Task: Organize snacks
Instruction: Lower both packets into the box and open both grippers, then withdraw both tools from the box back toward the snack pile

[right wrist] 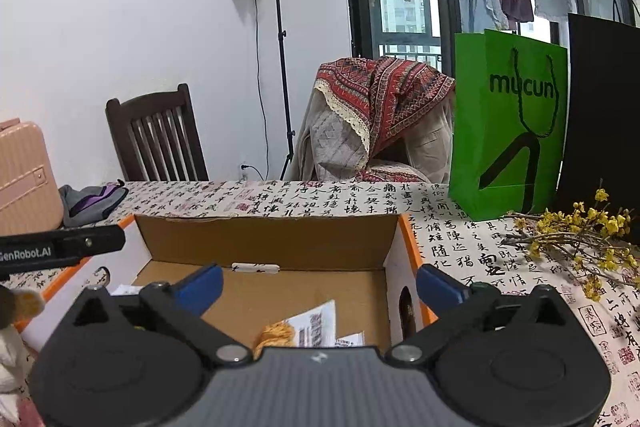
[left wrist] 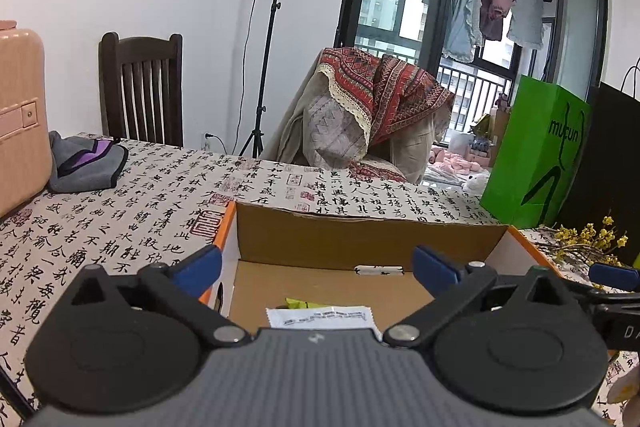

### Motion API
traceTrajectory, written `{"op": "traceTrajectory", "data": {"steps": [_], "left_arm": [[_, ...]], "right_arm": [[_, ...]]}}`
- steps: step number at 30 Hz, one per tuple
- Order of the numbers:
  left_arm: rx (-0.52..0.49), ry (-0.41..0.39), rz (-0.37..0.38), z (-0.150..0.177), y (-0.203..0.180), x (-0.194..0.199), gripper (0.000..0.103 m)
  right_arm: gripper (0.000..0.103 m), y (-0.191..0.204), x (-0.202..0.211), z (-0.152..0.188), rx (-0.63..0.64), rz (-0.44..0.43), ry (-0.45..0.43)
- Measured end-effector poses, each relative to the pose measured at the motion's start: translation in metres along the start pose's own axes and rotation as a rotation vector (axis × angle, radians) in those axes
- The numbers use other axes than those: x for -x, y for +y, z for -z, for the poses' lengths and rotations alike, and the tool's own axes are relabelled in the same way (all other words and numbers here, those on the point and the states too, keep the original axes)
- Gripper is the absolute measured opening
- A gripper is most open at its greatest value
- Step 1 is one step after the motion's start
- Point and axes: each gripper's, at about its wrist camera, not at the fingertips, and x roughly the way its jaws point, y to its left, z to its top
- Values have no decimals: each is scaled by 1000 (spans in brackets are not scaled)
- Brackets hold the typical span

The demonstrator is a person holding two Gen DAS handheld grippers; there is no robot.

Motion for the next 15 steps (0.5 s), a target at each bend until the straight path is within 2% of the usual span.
{"op": "traceTrajectory", "data": {"steps": [5,15], "left_arm": [[-13,-12,8,-5,-6,13,103],[-50,-37,56,-7,-14,66,103]], "right_arm": [[103,1,14,-8,6,15,-24],[103,11,73,-9,41,50,-43]]}}
